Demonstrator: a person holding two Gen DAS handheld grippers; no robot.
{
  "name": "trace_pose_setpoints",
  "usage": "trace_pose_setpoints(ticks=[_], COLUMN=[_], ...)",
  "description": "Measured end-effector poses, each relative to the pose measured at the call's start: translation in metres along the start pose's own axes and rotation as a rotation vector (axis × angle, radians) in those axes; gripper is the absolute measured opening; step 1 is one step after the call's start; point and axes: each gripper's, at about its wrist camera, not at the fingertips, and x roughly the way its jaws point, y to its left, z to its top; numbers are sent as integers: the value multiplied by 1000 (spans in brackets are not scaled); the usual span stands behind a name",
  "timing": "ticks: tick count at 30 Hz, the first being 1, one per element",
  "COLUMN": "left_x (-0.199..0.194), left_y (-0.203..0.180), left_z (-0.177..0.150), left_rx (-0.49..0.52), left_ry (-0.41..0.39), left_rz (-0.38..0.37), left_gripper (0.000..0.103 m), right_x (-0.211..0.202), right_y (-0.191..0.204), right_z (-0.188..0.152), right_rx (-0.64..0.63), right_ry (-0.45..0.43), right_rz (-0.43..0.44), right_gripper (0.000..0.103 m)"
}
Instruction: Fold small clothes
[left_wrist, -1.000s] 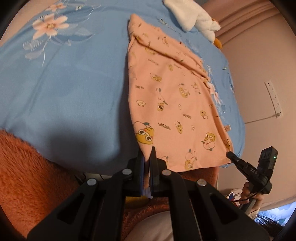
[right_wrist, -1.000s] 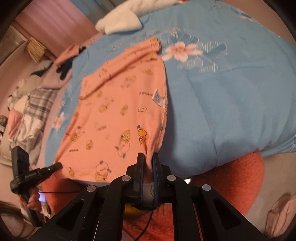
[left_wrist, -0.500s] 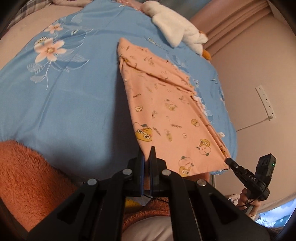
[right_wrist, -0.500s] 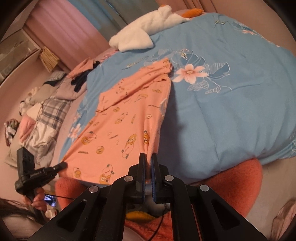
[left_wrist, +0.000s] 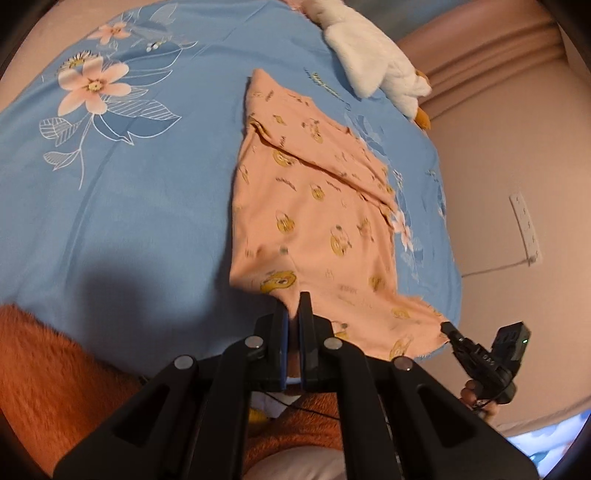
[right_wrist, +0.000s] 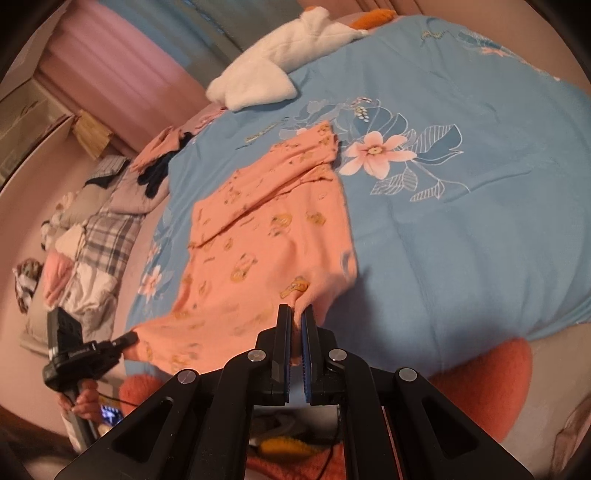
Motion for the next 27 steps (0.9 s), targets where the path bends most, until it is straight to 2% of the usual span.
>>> trace_pose_setpoints(ticks=[6,10,12,14,19,21,22,23,24,26,27], left_x=[35,65,81,93,96,89,83,75,67,50,44], left_y=[10,23,31,38,52,53,53,51,49,42,39], left_z=[40,68,80,86,93,95,96,96,96,94,93], left_rx=[-34,-75,-91,-107,-172,-191,-195,-191,-182,-141,-122], left_ry=[40,92,107,125,151,158,149,129,108,57,44], left_rz=[52,65,102,112,59,43,37,40,49,63,65], left_gripper=[4,4,5,7,8,18,22,34,43,45,43], right_x=[47,88,102,111,107,97,90,81,75,68,65], right_y=[-10,-14,-16,-19,-20,-17,-14,-11,-8,-3,3], right_z=[40,62,67,68,70,72,72,72,71,71,67], right_rx=[34,27,20,26,-1,-27,-44,-59,-69,-102,-130], right_ry=[58,119,132,140,123,94,77,61,50,46,52], right_rz=[-19,-100,-140,-151,-185,-235,-255,-259,-255,-240,-235], right_gripper=[6,6,6,6,7,11,18,26,30,32,32])
